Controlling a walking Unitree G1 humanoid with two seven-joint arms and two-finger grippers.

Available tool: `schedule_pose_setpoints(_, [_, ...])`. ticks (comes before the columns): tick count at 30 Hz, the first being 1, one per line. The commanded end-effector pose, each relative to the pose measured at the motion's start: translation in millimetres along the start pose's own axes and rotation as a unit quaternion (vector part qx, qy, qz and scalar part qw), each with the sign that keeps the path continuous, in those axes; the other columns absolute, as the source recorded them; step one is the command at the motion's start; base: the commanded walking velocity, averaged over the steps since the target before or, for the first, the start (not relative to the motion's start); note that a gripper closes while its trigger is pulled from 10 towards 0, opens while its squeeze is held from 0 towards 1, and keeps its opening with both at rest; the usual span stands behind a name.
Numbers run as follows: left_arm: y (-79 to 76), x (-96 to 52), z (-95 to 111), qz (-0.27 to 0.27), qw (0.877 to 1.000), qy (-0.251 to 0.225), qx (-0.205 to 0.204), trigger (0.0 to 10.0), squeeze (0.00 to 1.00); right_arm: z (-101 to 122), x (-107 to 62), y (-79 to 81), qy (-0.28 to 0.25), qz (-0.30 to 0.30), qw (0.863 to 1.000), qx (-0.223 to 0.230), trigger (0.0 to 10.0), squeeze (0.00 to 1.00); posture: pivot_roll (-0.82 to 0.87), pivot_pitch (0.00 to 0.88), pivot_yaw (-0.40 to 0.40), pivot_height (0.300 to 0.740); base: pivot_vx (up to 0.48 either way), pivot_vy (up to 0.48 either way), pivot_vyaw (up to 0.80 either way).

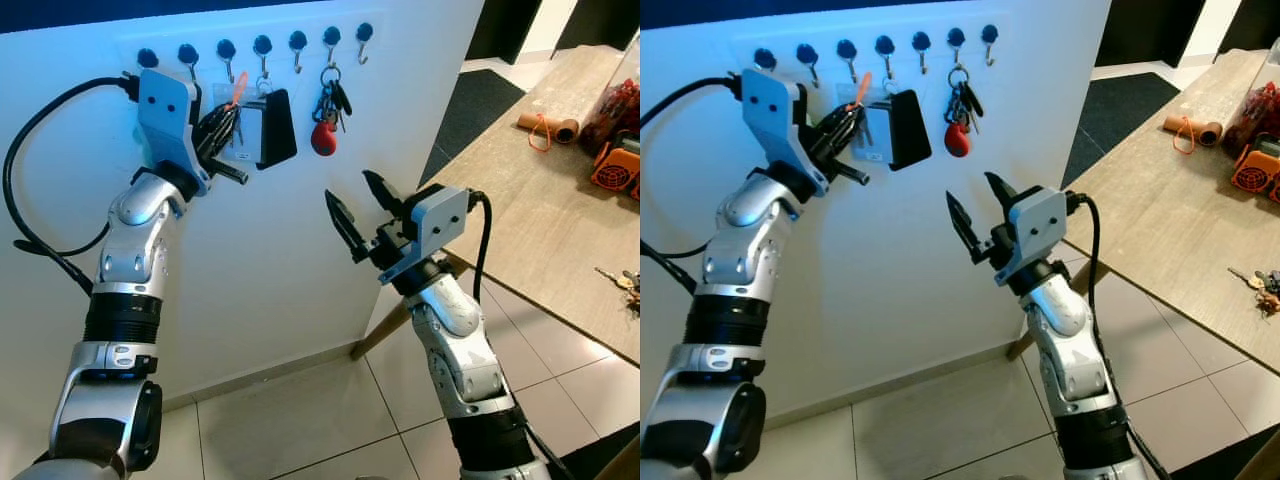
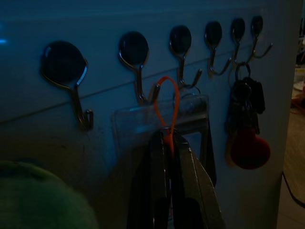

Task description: Hang keys on a hook

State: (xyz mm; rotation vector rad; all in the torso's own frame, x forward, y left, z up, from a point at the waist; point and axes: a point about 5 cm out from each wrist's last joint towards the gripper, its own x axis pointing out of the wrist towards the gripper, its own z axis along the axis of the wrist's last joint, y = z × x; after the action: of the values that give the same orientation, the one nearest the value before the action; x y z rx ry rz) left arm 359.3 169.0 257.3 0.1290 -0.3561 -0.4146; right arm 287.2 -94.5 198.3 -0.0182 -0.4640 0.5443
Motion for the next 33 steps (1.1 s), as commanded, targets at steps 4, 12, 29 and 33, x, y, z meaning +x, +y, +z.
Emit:
schedule_pose_setpoints(4, [5.7,-5.0,4,0.011,0.999,-0.031,-0.014,10.0,0.00,3,-1.0,4.2,-0.006,0.008,1.000,0.004,10.0,0.00,0.03,0.059,-0.019,0.740,0.000,0.000,0.00])
schedule_pose_setpoints(12, [5.5,-9.1,0,0.007,1.000,-0.027,-0.009,10.0,0.00,2,-1.0,4.5,-0.004,0.009,1.000,0.006,10.0,0.00,0.03,0.064,-0.019,0.740,0.000,0.000,0.00])
schedule_pose_setpoints(29, [23.6,-16.0,-13,0.069,0.997,0.007,0.019,10.0,0.00,0,-1.2,5.6,0.000,0.011,1.000,0.008,10.0,0.00,0.03,0.071,-0.020,0.740,0.000,0.000,0.00])
schedule_pose_setpoints(33, [23.1,-16.7,-13,0.064,0.997,0.006,0.033,10.0,0.00,1,-1.6,5.0,-0.002,0.011,1.000,0.008,10.0,0.00,0.03,0.073,-0.018,0.740,0.000,0.000,0.00])
